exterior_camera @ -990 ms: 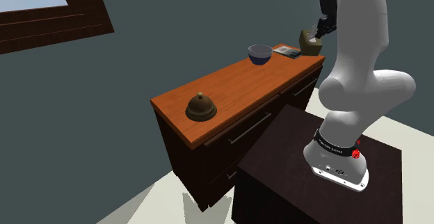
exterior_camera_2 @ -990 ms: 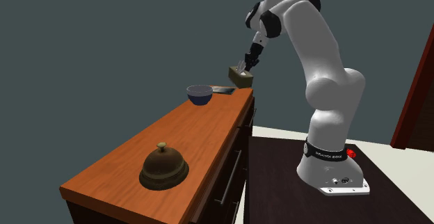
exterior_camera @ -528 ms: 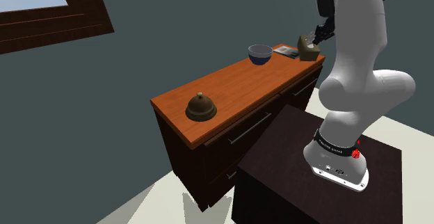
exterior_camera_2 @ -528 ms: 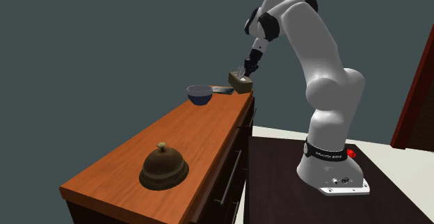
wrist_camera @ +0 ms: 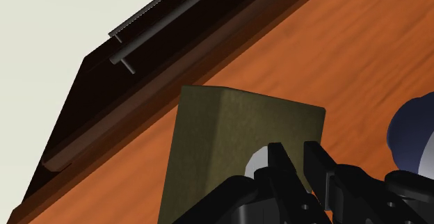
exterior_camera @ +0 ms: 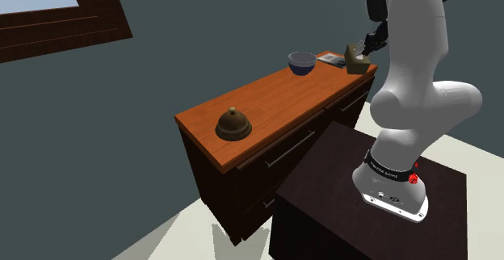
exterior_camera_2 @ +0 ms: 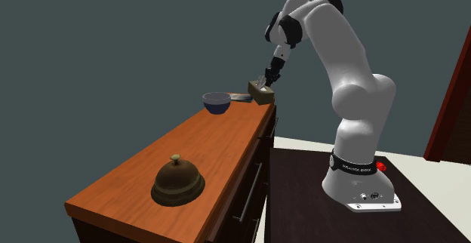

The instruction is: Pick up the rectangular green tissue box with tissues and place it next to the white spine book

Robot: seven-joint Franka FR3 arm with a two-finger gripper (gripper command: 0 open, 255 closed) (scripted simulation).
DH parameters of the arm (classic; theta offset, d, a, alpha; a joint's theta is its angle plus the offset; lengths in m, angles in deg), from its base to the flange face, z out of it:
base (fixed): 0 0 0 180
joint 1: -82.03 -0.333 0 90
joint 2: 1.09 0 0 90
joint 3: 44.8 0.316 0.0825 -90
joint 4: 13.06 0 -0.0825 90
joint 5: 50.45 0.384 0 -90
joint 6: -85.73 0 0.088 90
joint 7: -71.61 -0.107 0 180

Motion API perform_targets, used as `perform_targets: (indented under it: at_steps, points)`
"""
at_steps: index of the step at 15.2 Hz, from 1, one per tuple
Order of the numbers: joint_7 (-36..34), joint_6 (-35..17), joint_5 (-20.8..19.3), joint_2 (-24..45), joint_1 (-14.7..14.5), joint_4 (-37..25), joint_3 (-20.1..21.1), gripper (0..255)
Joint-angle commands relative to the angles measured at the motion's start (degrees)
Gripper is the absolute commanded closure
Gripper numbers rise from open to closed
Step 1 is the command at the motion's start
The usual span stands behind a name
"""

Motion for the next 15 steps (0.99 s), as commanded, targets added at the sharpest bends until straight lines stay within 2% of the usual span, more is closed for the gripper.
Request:
perform_targets:
  at_steps: [1, 3, 4, 9, 13, 15]
  points:
    - [0.02, -0.02, 0.01, -0.01, 0.00, 0.02, 0.00, 255]
    - [0.02, -0.02, 0.01, -0.01, 0.00, 0.02, 0.00, 255]
    - [0.02, -0.02, 0.01, -0.01, 0.00, 0.02, 0.00, 0]
    - [0.02, -0.02, 0.01, 0.00, 0.00, 0.02, 0.00, 0]
    - [-1.46, 5.79, -1.30, -0.74, 3.00, -5.75, -0.81, 0]
    - [-1.46, 5.79, -1.31, -0.74, 3.00, -5.74, -0.80, 0]
